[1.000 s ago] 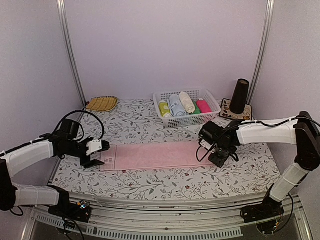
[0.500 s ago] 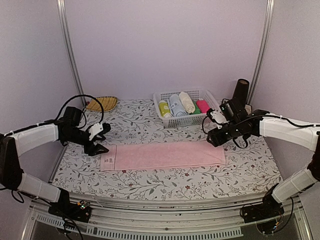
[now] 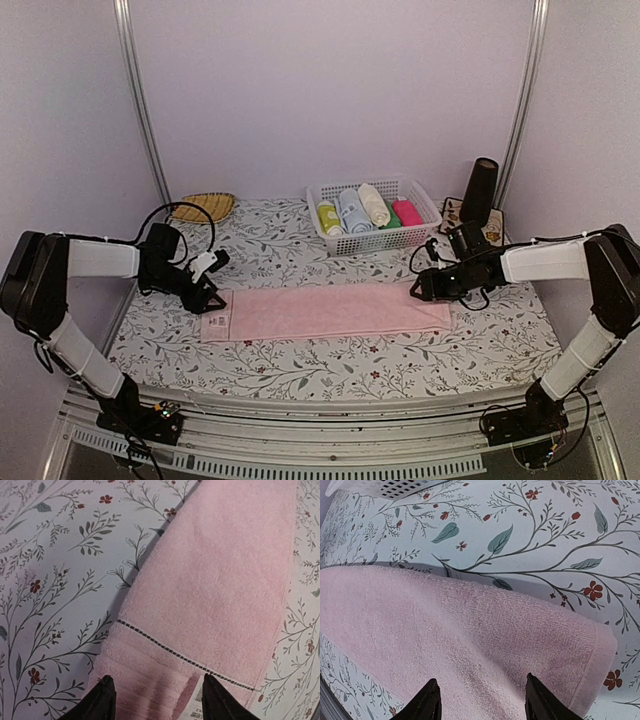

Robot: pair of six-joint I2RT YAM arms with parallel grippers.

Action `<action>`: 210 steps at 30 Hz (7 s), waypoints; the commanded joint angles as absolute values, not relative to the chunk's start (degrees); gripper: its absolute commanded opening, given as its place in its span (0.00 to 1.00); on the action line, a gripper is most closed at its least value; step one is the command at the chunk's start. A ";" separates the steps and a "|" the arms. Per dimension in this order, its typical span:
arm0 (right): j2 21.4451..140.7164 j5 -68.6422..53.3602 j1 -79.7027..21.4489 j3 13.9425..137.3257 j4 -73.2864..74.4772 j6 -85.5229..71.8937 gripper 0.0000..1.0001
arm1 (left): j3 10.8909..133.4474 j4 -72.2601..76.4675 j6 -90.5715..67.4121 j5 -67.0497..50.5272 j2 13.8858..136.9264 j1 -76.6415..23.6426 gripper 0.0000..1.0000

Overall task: Roll the towels
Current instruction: Smooth out the towel at the center of the board, then pick up the towel from the center of the board.

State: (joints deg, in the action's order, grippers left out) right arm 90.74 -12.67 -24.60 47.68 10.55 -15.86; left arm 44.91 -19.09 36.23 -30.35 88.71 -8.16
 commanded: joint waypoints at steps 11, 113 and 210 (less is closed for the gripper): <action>101.57 -4.09 -21.98 55.60 9.71 -16.98 0.59 | 46.55 -12.31 32.35 -16.45 97.95 -7.98 0.59; 80.65 -21.25 -14.85 30.42 3.53 -44.76 0.50 | 37.97 -9.51 28.47 -18.30 71.99 -13.69 0.88; 85.92 -4.46 -27.68 10.83 -38.69 -66.35 0.72 | 38.32 -8.83 29.23 -17.49 71.70 -13.62 0.89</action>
State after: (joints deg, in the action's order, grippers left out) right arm 84.07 0.80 -28.69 10.33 -44.18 -72.95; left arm 38.48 -9.69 28.86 -17.10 72.14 -13.15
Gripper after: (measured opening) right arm 0.720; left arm 0.890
